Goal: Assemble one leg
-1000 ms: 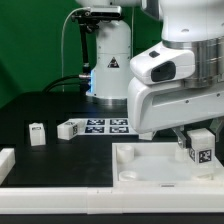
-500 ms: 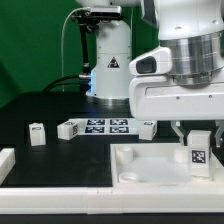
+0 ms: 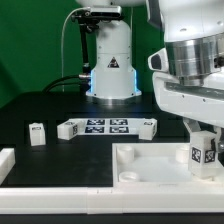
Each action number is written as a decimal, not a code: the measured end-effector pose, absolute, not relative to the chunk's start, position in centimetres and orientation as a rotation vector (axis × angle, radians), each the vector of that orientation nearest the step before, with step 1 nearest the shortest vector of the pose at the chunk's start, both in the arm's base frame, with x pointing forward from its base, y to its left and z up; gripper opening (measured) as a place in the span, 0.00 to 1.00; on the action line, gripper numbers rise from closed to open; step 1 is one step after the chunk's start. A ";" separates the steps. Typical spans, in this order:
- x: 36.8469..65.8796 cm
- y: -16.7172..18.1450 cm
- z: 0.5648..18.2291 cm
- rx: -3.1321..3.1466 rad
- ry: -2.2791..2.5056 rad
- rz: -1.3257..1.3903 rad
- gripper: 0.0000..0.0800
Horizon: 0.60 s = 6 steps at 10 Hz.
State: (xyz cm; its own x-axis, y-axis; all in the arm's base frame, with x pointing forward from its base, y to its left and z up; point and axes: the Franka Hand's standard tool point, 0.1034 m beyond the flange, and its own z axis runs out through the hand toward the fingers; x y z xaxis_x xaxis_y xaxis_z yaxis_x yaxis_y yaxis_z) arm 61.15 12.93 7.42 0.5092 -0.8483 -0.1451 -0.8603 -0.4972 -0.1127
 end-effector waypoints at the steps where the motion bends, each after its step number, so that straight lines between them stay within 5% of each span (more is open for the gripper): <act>1: 61.1 13.0 7.4 -2.578 1.471 0.105 0.70; 6: 61.6 13.4 7.5 -3.029 0.300 -0.016 0.81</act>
Offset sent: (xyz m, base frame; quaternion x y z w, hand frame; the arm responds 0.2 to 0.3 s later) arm 0.0073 0.0049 0.0026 -0.0462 0.0225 -0.4388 0.8971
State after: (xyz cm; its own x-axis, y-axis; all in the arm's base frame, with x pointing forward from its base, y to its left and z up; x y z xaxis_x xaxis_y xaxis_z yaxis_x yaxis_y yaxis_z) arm 61.62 13.37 7.51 0.9806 -0.1960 0.0010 -0.1950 -0.9759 -0.0981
